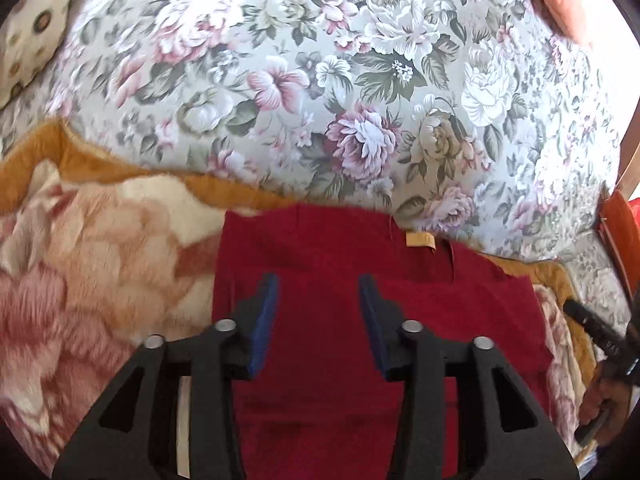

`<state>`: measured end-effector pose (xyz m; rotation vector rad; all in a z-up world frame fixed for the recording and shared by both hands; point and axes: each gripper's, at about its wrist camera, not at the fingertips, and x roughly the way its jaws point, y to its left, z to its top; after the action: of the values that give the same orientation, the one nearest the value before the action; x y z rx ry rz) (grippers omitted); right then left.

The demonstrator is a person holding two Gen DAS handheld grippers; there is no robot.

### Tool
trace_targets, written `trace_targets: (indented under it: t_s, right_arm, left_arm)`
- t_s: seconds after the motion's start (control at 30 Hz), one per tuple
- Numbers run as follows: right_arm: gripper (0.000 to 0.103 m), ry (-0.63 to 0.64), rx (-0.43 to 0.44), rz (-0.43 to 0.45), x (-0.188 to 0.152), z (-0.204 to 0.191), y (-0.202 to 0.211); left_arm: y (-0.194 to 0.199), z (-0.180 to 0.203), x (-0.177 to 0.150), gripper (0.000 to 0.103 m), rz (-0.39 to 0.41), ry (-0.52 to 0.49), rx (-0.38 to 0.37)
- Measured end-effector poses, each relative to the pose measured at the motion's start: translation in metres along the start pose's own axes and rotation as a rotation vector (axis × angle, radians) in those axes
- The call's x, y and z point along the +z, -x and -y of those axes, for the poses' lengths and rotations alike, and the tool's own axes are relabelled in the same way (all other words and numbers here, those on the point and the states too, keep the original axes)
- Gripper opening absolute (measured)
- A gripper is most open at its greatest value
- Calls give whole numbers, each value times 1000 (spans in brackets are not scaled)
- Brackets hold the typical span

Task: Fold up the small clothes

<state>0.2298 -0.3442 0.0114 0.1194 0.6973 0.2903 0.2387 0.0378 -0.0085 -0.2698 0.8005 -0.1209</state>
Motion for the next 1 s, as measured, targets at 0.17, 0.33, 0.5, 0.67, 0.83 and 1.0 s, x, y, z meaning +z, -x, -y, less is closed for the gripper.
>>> trace_targets:
  t_s: [0.17,0.33,0.5,0.67,0.83,1.0]
  right_arm:
    - [38,98,-78,-118,24,-12,-66]
    - [42,127,-157,-183,4,1,-108]
    - [43,99,-161,-214,11,5,-106]
    - [42,132,-153,-131,24,-30,-58]
    - [42,186,-155,-159,-21,-54,-29]
    - [44,125,-105,-141,-49,-32,-31]
  left_arm:
    - [-59,-7,-2,47,-159,23,68]
    - [-58,-4,-16,48,-82,-47,80]
    - [-54,-4,-11,48,-86,-50,80]
    - [-14,5,-13,48,-34,-30,48]
    - [-21,9,-41,57,-142,-19,-12]
    - [-25,19,-38,62,-165,-85,3]
